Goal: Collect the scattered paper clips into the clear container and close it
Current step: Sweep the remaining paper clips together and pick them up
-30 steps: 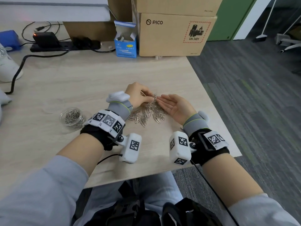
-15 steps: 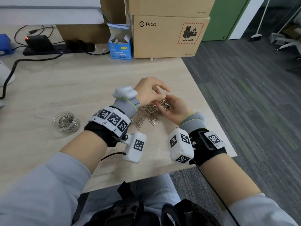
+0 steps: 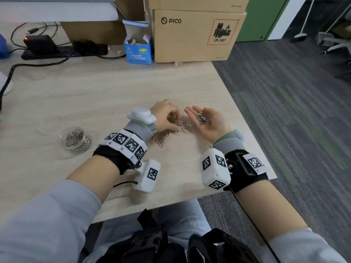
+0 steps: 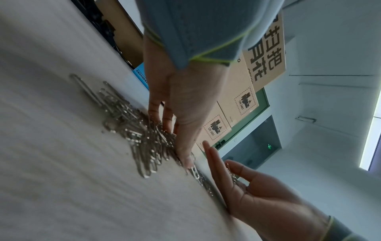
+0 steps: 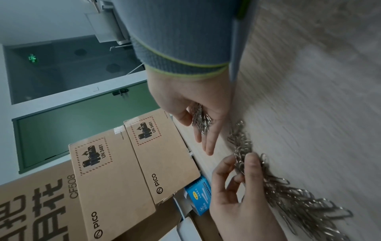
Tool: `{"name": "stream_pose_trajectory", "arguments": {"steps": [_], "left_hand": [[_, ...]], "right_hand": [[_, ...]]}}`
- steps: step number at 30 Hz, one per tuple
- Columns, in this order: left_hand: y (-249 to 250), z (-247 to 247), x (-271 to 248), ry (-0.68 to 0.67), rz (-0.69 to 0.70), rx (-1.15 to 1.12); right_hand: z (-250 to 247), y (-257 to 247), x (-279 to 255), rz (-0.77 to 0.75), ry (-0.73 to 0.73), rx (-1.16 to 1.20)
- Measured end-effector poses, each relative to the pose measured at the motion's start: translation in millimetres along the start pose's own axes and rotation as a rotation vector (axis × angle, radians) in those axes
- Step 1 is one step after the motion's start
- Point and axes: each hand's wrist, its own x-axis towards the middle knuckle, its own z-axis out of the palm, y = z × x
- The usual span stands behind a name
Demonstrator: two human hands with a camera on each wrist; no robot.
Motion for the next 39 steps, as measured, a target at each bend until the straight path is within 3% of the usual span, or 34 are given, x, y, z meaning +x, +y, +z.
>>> {"name": "stream_pose_trajectory", "arguments": {"steps": [9,15,21,28,33,39], "left_hand": [[-14.9,-5.4,-2.2,0.083,-0.004,-0.050],[-12.4,-26.7,-10.8,0.132,0.013,-0.324],[8.5,-42.1,-13.2,0.136,0.116,-0.326],[-1.8,-56.5,-34.0,0.119,0.109,-0.356],[-39.5,-74.6,-61.5,0.321,-0.016,-0.384],[-82.0,-75.0,-106.8,0.428,-0.297,-0.172]], "right_hand": [[3.6,2.8,-2.8,-0.012,0.028,-0.067],[20.3,12.7,-2.7,0.015,0.023,-0.188],[43.0,37.8,-1.7,0.121,-0.032,-0.308],[54.9,56.1,10.6,0.178,-0.033,-0.256],[63.2,78.8,16.1,0.252,-0.048,-0.128],[76.9,108.3,11.8,0.315,-0.063,-0.117]]}}
